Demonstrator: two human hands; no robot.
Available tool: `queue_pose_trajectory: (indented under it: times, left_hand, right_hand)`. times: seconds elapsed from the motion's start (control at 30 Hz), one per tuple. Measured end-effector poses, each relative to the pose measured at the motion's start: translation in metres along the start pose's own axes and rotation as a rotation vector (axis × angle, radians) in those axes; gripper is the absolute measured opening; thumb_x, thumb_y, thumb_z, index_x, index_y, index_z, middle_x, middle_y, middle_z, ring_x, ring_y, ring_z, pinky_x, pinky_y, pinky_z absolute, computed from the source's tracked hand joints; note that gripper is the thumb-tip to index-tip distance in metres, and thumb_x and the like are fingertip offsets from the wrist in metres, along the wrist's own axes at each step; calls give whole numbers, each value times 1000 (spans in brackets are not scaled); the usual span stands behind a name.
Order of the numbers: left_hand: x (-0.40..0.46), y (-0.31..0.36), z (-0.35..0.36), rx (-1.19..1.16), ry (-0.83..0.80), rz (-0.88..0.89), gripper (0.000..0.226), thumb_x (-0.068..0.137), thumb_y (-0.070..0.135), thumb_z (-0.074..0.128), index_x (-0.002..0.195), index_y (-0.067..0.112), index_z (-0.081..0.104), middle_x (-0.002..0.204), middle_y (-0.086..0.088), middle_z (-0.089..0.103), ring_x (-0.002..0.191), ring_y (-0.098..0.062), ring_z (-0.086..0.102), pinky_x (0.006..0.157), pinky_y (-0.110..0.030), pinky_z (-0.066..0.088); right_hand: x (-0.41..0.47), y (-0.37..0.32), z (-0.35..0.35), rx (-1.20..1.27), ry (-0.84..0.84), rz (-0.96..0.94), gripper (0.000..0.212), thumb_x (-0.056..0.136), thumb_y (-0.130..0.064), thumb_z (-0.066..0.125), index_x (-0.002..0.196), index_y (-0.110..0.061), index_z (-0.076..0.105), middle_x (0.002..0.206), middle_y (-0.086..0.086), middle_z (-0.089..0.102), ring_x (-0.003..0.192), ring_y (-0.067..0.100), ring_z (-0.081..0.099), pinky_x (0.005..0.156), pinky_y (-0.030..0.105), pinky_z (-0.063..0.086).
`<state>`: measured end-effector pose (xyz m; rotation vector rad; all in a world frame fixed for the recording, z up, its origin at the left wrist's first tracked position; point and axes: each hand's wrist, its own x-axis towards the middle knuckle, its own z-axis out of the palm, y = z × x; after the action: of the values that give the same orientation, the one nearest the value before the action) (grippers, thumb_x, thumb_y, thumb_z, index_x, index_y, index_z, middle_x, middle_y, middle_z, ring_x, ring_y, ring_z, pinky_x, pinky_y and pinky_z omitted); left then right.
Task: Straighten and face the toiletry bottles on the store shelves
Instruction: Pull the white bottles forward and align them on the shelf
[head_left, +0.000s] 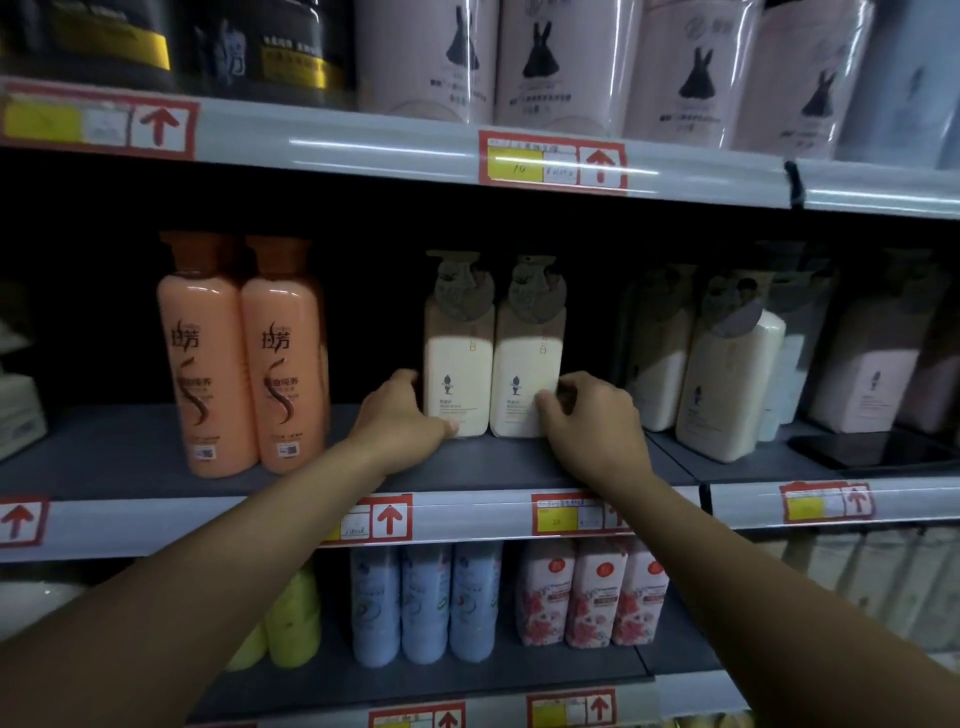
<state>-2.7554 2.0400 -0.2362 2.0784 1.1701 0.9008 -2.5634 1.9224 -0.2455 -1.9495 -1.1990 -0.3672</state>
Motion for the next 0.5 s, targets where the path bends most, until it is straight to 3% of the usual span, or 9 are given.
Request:
queue_pose_trajectory:
  times: [0.1,0.2,0.5]
  left_hand:
    - [-14,0,-6,110,103,29,67,83,26,77,144,19,50,139,-7,61,124,-25,61,102,-39,51]
    - [-34,9,-9,226,187,161,45,83,26,70,127,25,57,127,-1,62,113,-23,63,92,-42,56]
    - [-73,55,29,311,78,533,23,88,21,61,111,24,60,114,5,61,109,-19,57,90,-37,52]
  right_hand:
    - [-15,-3,-11,23,171,-13,22,98,-36,55,108,-21,68,105,0,69,89,22,65,75,42,57]
    - [-31,3,-23,9,210,-41,18,97,-28,58,109,-19,68,108,0,67,90,22,64,74,42,56]
    - [-65,52,-75,-17,282,96,22,91,-20,65,113,-16,63,110,4,61,98,25,61,80,35,50]
